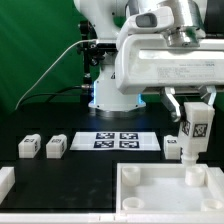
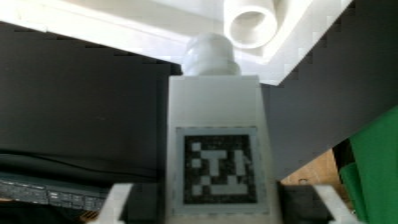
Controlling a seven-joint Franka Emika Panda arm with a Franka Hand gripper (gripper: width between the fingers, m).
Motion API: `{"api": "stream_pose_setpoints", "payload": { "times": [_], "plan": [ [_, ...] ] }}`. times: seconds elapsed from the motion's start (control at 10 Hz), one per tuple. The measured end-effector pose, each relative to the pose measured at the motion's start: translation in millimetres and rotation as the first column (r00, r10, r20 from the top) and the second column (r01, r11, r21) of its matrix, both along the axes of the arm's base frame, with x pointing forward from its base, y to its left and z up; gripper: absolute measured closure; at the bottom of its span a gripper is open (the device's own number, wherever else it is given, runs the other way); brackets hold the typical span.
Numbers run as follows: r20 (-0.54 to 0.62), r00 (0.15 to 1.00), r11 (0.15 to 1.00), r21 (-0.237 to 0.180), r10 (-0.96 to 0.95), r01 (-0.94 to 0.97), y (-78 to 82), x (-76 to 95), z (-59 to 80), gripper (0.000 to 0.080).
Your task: Assemble one leg
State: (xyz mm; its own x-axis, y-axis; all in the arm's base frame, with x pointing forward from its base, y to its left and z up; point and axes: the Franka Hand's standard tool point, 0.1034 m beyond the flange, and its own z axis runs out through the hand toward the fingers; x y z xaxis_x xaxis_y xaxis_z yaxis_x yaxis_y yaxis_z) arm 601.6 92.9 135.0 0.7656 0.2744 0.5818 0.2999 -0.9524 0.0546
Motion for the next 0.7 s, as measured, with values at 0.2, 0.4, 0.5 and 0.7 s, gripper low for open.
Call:
{"api": "stream_pose_setpoints", "payload": {
  "times": [0.2,0.4,0.5,0.7],
  "plan": [
    [0.001,1.0,1.0,0.01,0.01,-0.01,-4.4,20.9,-2.7,0.0507],
    [-0.007,1.0,0.999,0.039,0.012,-0.011,-7.2,26.3,-13.8,0.0507],
    [-0.014,1.0,0.999,0.051,0.012,-0.011,-3.5,25.6,-21.0,0.0507],
    [-0.029,0.999,0.998,0.065,0.02,-0.018,10.7,20.9,-33.0,0.0507]
  ]
}}
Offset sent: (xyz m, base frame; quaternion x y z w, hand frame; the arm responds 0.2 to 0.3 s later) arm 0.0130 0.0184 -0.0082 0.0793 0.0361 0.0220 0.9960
